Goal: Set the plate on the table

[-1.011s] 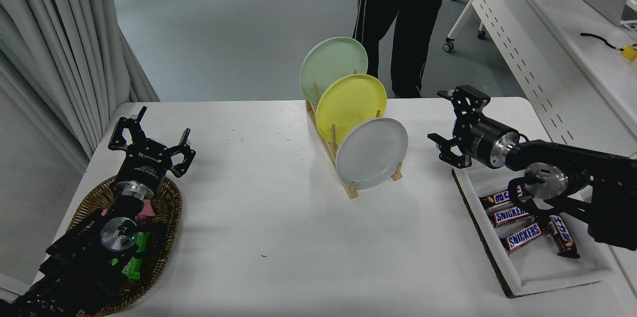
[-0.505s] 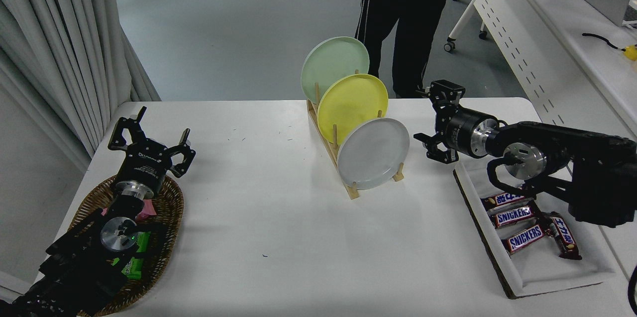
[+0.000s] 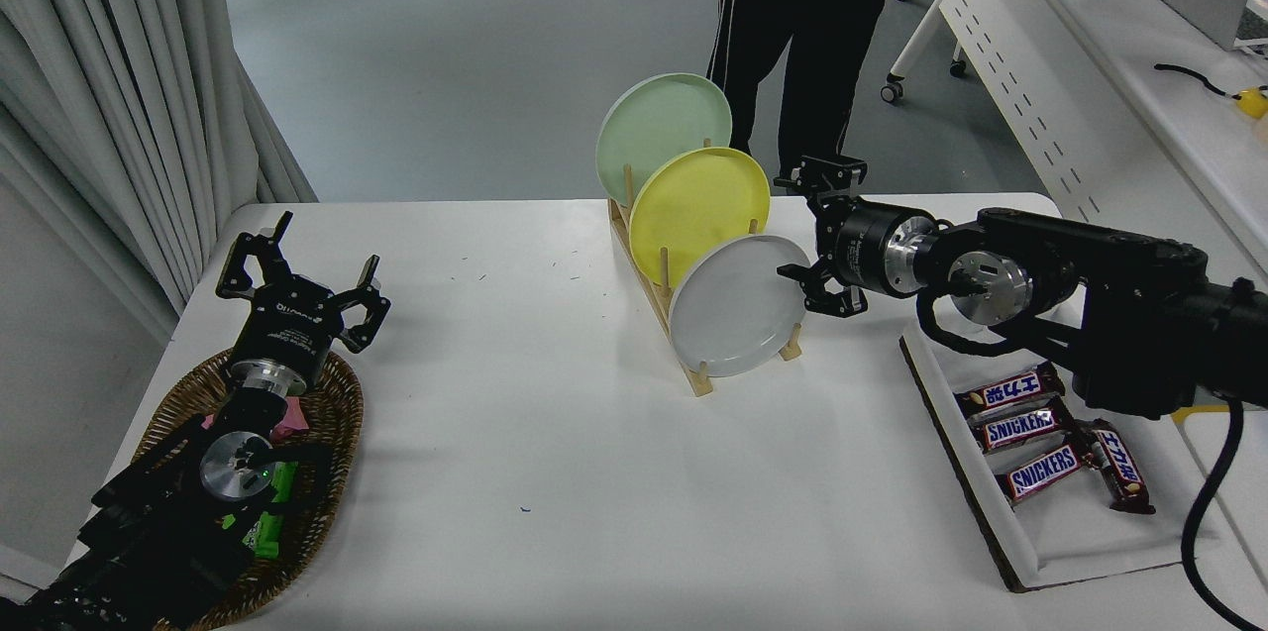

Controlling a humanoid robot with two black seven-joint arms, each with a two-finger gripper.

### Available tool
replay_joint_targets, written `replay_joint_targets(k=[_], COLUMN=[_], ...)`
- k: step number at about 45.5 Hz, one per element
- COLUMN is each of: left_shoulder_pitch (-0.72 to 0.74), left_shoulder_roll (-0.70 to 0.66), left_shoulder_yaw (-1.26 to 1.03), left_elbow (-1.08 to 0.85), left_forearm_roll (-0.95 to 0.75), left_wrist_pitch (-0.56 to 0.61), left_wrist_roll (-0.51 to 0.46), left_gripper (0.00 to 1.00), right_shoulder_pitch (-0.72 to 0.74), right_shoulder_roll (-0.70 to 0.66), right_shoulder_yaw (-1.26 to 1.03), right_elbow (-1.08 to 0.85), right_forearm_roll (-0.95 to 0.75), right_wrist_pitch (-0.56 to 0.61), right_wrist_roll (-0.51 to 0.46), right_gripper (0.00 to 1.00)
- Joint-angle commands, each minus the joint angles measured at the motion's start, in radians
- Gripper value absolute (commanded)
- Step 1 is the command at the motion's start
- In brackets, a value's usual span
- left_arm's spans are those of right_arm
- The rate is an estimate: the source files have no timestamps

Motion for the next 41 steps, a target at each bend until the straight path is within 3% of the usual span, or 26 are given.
replay_joint_targets(k=[1,18,24,38,41], left_shoulder_pitch=[0.0,0.0,0.0,0.0,0.0], left_shoulder_roll=[0.0,0.0,0.0,0.0,0.0], left_shoulder_yaw=[0.0,0.0,0.0,0.0,0.0], left_elbow=[0.0,0.0,0.0,0.0,0.0], left_forearm_roll=[0.0,0.0,0.0,0.0,0.0], left_wrist_pitch=[0.0,0.0,0.0,0.0,0.0], left_wrist_roll=[0.0,0.0,0.0,0.0,0.0], left_gripper=[1.0,1.0,1.0,1.0,1.0], right_shoulder_pitch=[0.006,0.004,0.003,-0.017,-0.017], right_shoulder_roll=[0.034,0.094,0.095,0.089,0.086], right_shoulder_yaw=[-0.009,-0.004,-0.004,0.005,0.007], right_elbow=[-0.013,-0.122,-0.123,-0.122,-0.122], right_forearm_roll=[-0.008,-0.062,-0.057,0.013,0.032], right_wrist_pitch=[0.006,0.012,0.012,0.012,0.011], right_wrist_roll=[-0.006,-0.005,-0.006,-0.028,-0.032], right_gripper=[1.0,1.0,0.79,0.79,0.73])
